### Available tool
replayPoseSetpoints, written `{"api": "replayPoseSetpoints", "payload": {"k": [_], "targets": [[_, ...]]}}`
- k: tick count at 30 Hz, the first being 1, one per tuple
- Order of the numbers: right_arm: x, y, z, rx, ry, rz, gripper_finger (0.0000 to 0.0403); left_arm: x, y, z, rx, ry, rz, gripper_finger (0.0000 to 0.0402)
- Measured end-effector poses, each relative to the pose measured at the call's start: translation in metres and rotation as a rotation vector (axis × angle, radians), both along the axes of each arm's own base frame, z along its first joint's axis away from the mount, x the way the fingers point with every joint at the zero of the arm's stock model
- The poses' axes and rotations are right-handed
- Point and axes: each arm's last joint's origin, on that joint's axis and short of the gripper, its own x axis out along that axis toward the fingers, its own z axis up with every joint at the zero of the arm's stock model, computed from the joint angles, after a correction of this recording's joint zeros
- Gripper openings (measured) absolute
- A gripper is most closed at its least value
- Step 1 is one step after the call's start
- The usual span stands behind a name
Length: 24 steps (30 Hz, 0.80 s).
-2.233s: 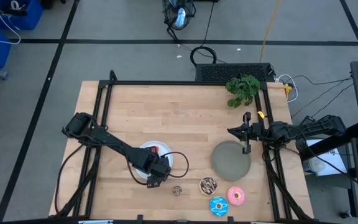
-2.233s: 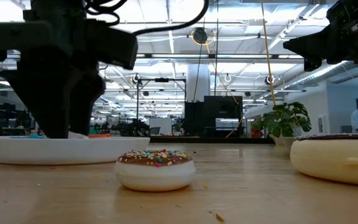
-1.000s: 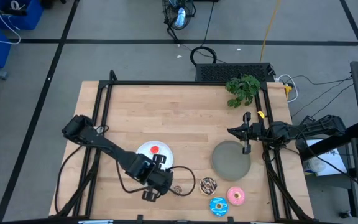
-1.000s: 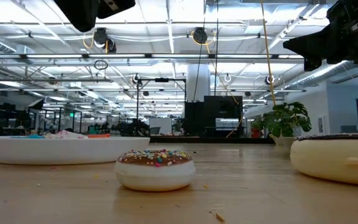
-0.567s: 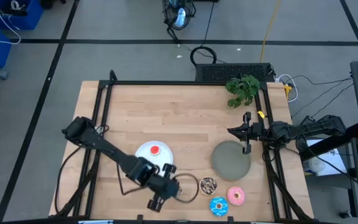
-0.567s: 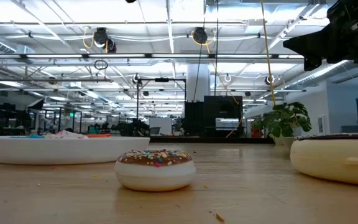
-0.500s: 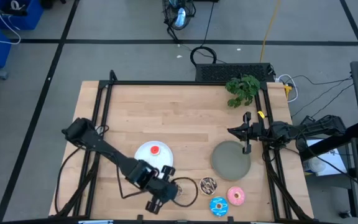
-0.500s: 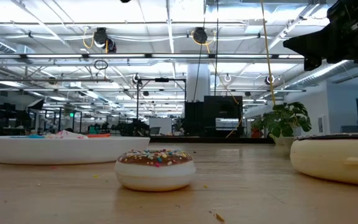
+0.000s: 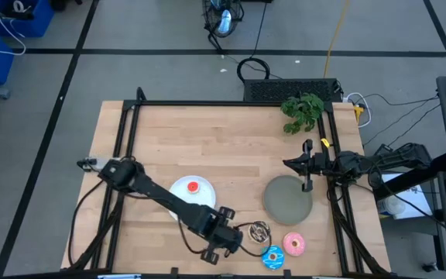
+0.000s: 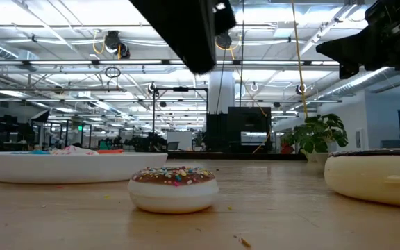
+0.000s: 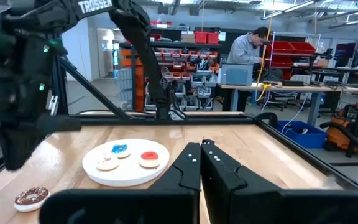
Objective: Pick & Place donuts
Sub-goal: Put the small brown donut on the white plate
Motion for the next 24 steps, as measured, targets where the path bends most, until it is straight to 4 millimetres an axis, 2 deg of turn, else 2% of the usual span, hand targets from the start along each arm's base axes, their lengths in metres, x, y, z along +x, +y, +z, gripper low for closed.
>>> {"api": "replayPoseSetpoints", "payload": {"k": [4, 7, 11, 19, 24], "targets": [[0.0, 0.0, 0.0, -0.006, 0.003, 0.0, 0.0, 0.009, -0.006, 0.001, 0.039, -0.019, -0.091, 0.0021], [0.0, 0.0, 0.0, -0.007, 0.003, 0.0, 0.0, 0.01, -0.007, 0.001, 0.049, -0.015, -0.107, 0.005], [0.0, 0.0, 0.0, -0.006, 0.003, 0.0, 0.0, 0.008, -0.003, -0.001, 0.115, 0.002, -0.071, 0.0113], [0.0, 0.0, 0.0, -0.008, 0.002, 0.0, 0.0, 0.004, -0.001, -0.013, 0.117, 0.042, 0.033, 0.026], [0.0, 0.0, 0.0, -0.008, 0.002, 0.0, 0.0, 0.004, 0.001, -0.031, 0.082, 0.061, 0.046, 0.0318]]}}
